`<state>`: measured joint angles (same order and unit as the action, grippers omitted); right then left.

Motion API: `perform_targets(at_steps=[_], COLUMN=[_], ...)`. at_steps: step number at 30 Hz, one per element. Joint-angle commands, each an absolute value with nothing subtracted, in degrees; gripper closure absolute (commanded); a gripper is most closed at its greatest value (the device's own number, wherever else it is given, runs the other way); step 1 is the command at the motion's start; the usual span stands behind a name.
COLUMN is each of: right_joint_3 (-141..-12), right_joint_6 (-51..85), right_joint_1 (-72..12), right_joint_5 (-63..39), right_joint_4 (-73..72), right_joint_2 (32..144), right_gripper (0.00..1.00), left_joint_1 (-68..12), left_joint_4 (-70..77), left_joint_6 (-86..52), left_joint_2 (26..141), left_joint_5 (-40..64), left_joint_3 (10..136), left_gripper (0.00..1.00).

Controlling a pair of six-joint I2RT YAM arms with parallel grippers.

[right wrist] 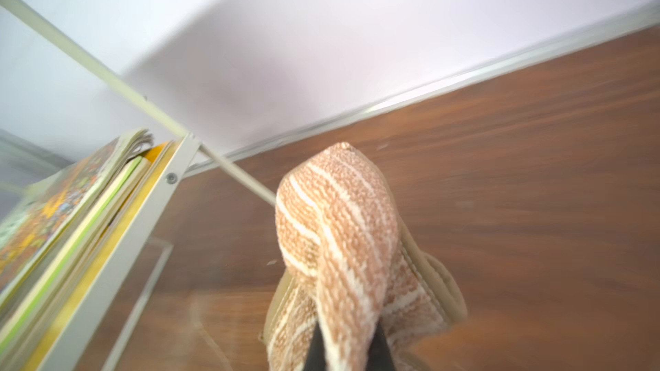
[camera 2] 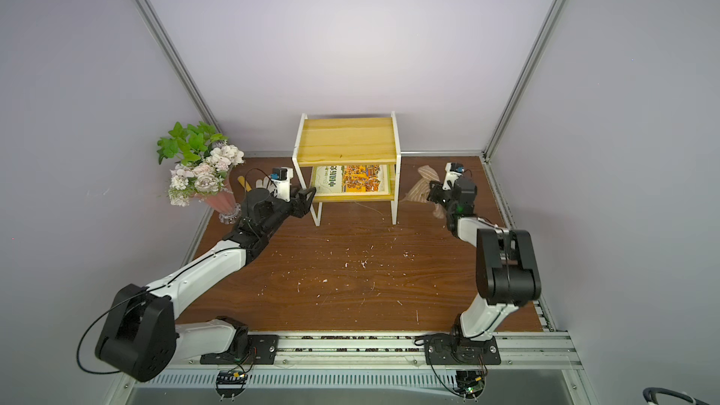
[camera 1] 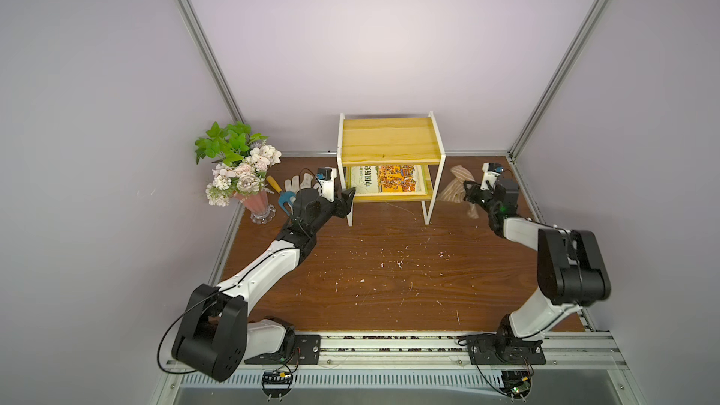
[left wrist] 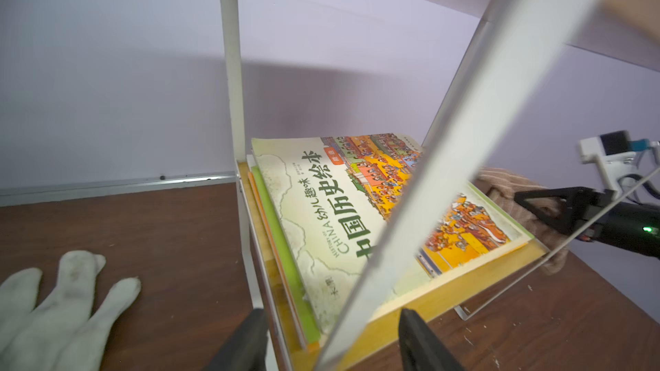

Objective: Wipe the bookshelf clean with a cloth
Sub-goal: Wipe the dust from the shelf.

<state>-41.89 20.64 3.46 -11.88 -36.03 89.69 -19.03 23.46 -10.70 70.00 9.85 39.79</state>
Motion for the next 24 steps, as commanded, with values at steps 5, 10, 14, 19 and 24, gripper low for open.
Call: perform_targets(at_steps=[5,10,14,19,24], right_joint_3=[-21.08,-19.50,-21.69,-22.17,-21.55], right_joint_6=[22.37,30.66,36.03,43.32,43.00], right_joint_1=[1.77,-8.86,-17.89,-23.09,-25.12], right_joint_5=[-30.54,-45.74,-49.03,-47.98,-44.14], right_joint_4=[-38.47,-45.97,-52.75,-64.45,-66.55], right_joint_2=[65.66,59.64,60.28,65.56,68.69], right_gripper=[1.00,1.00,1.00,1.00,1.00], left_joint_1=[-26.59,-39.23,-45.30,-46.71,-47.02], left_joint_4=[26.24,35.27,42.04,50.98,57.69], left_joint_6=[-8.77,-12.12,-13.06,-15.63,-19.85], left_joint_2=[52.58,54.25,65.21,77.62,82.18], left_joint_5=[15.97,23.25,20.72,25.30,32.34], left_joint_3=[27.72,24.60,26.87,32.99,35.95], left_gripper=[0.12,0.08,0.00,0.01,0.25])
